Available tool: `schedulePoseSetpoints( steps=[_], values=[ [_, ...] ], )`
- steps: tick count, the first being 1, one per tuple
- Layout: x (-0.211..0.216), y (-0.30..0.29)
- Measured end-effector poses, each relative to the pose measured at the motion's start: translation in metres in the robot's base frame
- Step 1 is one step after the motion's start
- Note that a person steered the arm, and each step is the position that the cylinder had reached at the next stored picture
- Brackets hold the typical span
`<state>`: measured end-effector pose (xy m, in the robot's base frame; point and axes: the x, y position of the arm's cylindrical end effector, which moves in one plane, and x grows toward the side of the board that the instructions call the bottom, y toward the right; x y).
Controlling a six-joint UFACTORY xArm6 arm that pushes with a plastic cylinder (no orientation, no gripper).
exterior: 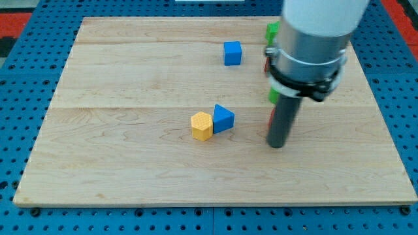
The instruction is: Slide the red circle up and right
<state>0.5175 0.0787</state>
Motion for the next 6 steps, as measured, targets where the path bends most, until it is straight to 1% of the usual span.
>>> schedulePoseSetpoints(
  steps=[1, 2, 3, 4, 5, 6],
  values=[
    [-0.015, -0.031],
    [-0.013, -0.001],
    [-0.001, 0.04],
    [-0.001, 0.058],
    [0.002, 0.019],
    [-0.01, -0.04]
  ],
)
